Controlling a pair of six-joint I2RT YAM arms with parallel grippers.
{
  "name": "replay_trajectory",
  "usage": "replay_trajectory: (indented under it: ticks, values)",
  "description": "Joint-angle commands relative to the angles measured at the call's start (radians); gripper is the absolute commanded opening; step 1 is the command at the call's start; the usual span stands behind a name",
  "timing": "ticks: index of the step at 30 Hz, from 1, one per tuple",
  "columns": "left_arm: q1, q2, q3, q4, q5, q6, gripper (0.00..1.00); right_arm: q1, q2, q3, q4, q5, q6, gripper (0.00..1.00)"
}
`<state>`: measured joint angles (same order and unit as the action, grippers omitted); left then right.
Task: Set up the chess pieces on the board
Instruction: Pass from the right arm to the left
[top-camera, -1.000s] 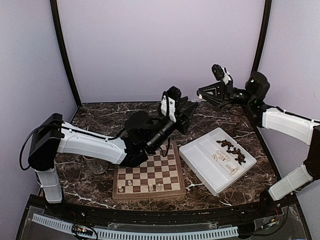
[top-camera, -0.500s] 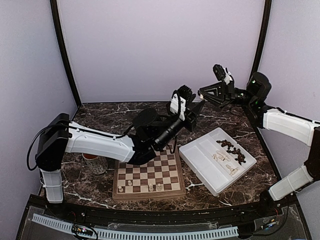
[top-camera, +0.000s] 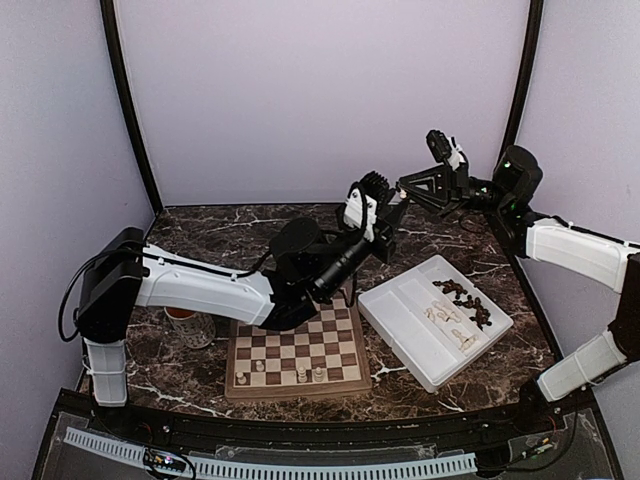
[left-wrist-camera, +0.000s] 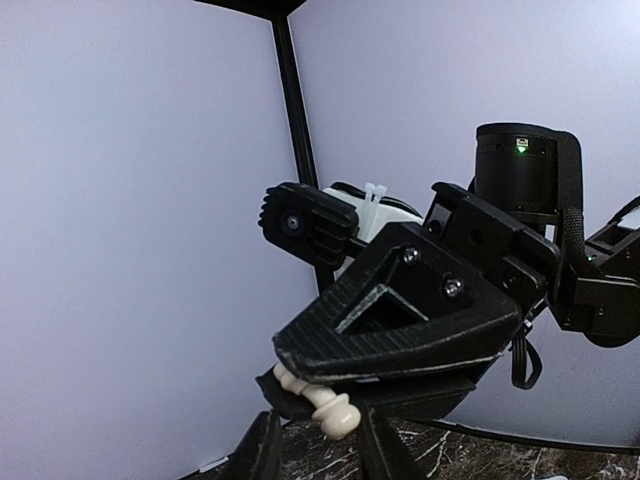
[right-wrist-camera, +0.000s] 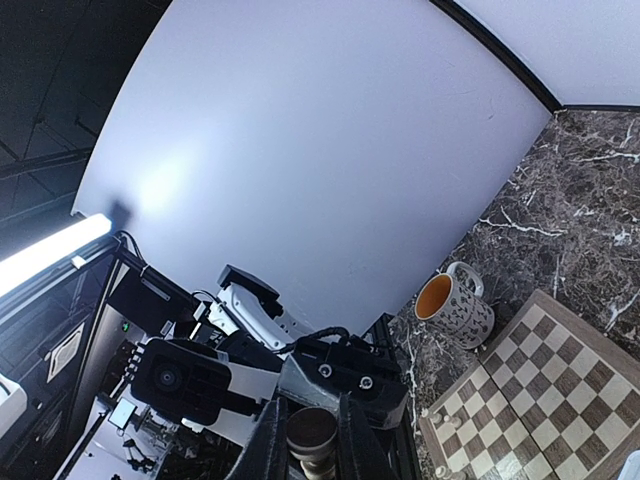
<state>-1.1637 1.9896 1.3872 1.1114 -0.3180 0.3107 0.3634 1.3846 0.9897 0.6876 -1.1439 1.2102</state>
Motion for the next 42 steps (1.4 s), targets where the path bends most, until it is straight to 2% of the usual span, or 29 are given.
replay_trajectory:
  ticks: [1,16,20,23,25,27,28,29,30,31,32,33,36,38,42]
  values:
    - [-0.006,-0.007,0.025,0.068,-0.032,0.013,0.26,-0.007,-0.013,-0.010,0.040,0.008,-0.002,0.13]
    - [-0.025,-0.041,-0.037,0.164,-0.059,0.069,0.09,-0.012,-0.004,-0.002,0.001,0.015,-0.035,0.14]
    - [-0.024,-0.065,-0.063,0.148,-0.072,0.056,0.07,-0.021,-0.002,0.015,-0.024,0.001,-0.064,0.27]
    - [-0.020,-0.128,-0.096,0.084,-0.087,0.037,0.05,-0.053,-0.016,0.040,-0.128,-0.021,-0.160,0.34]
    - [-0.007,-0.201,-0.122,-0.049,-0.081,-0.009,0.04,-0.094,-0.032,0.058,-0.259,-0.033,-0.288,0.39]
    - [0.018,-0.287,-0.136,-0.256,-0.056,-0.101,0.04,-0.133,-0.045,0.080,-0.449,-0.042,-0.488,0.44]
    - [0.030,-0.316,-0.136,-0.424,-0.038,-0.174,0.04,-0.148,-0.050,0.100,-0.589,-0.042,-0.630,0.45]
    - [0.055,-0.375,-0.131,-0.509,0.003,-0.208,0.04,-0.155,-0.051,0.125,-0.735,-0.029,-0.812,0.45]
    - [0.070,-0.403,-0.126,-0.694,0.024,-0.274,0.04,-0.159,-0.055,0.150,-0.901,0.005,-0.998,0.45]
    - [0.104,-0.449,-0.111,-0.779,0.067,-0.347,0.04,-0.158,-0.059,0.170,-1.037,0.054,-1.164,0.45]
    - [0.122,-0.472,-0.103,-0.952,0.093,-0.379,0.04,-0.158,-0.070,0.170,-1.117,0.108,-1.304,0.45]
    - [0.160,-0.512,-0.090,-1.032,0.145,-0.433,0.04,-0.158,-0.085,0.143,-1.150,0.164,-1.382,0.45]
    - [0.230,-0.565,-0.065,-1.402,0.262,-0.498,0.05,-0.158,-0.123,0.048,-1.145,0.289,-1.509,0.46]
    - [0.260,-0.581,-0.040,-1.588,0.305,-0.527,0.05,-0.158,-0.122,0.000,-1.137,0.325,-1.539,0.46]
    - [0.271,-0.598,-0.033,-1.859,0.399,-0.579,0.06,-0.158,-0.104,-0.035,-1.129,0.348,-1.562,0.46]
